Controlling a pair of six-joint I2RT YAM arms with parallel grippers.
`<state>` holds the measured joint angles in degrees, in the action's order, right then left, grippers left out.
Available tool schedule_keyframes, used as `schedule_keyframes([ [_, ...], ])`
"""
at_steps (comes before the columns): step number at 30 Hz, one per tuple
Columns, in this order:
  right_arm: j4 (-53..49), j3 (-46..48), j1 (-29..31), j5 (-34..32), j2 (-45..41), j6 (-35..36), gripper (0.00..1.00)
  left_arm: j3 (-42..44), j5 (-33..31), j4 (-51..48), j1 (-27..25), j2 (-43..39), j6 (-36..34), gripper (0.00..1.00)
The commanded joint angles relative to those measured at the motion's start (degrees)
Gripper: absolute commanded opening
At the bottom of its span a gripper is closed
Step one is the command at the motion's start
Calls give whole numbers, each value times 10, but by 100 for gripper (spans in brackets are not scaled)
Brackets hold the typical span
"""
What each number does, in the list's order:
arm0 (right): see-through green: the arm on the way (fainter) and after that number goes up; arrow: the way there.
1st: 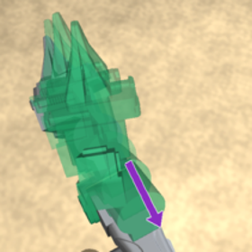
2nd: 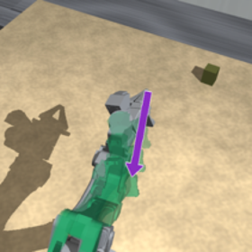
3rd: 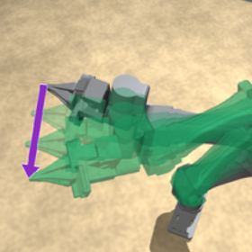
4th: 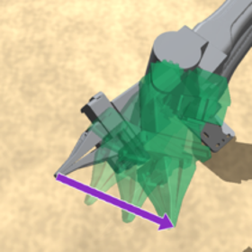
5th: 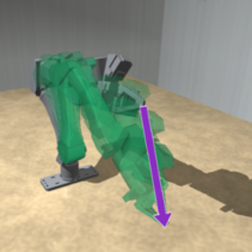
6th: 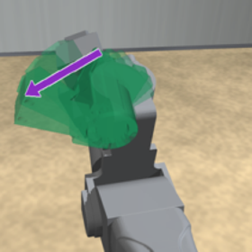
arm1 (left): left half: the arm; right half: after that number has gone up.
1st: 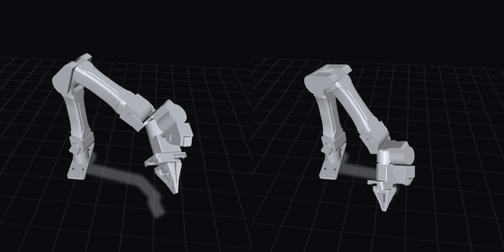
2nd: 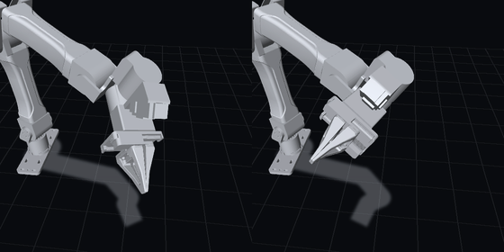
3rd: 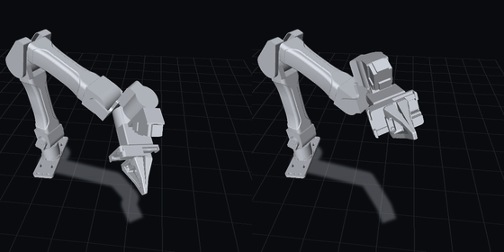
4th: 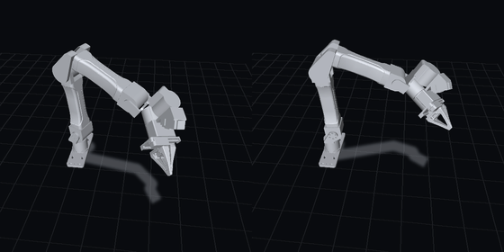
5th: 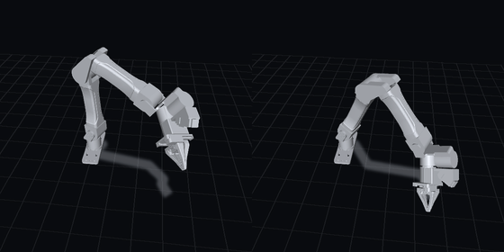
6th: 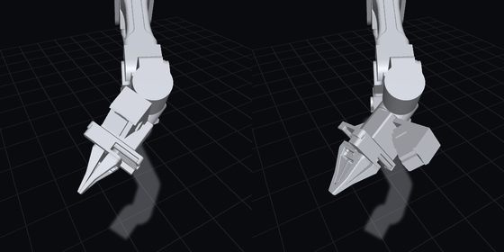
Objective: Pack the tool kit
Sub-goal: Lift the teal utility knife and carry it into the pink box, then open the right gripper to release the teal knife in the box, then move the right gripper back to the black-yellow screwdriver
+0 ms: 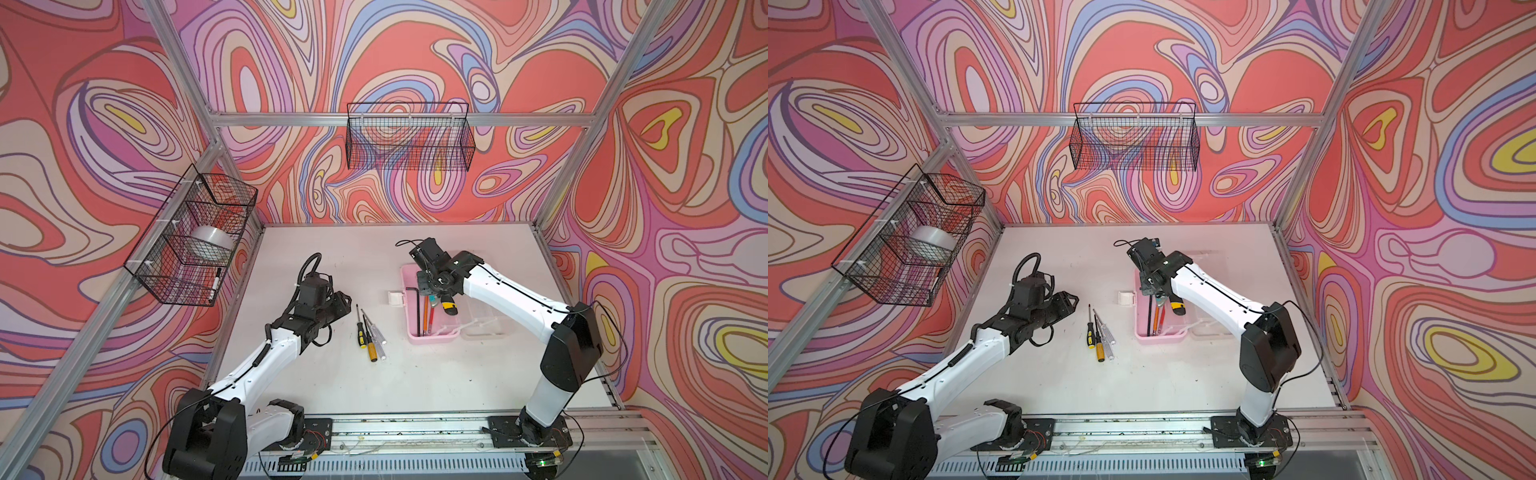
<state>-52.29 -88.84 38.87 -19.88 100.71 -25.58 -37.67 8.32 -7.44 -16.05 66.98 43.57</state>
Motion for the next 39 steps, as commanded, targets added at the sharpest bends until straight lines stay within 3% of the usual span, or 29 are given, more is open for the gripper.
schedule_keyframes([
  [1, -28, 4, -19, -30, 23, 27, 29, -18, -12, 5, -2, 9, -4, 50],
  [12, -63, 5, -41, -92, 49, 22, 30, -21, -11, 8, -2, 29, 0, 50],
  [19, -67, 7, -49, -95, 49, 20, 33, -28, -2, 17, -2, 49, 0, 50],
  [25, -78, -3, -50, -104, 62, 24, 42, -25, -1, 17, -2, 50, -4, 52],
  [28, -76, -10, -50, -91, 66, 26, 50, -25, -1, 15, -2, 48, -7, 54],
  [34, -64, -43, -50, -42, 33, 37, 50, -27, 1, 7, -2, 43, -14, 55],
  [36, -53, -52, -49, -15, 17, 38, 49, -26, 7, 3, -2, 45, -16, 54],
  [39, 12, -28, -39, 81, -32, 39, 48, -23, 10, -4, -8, 44, -20, 54],
])
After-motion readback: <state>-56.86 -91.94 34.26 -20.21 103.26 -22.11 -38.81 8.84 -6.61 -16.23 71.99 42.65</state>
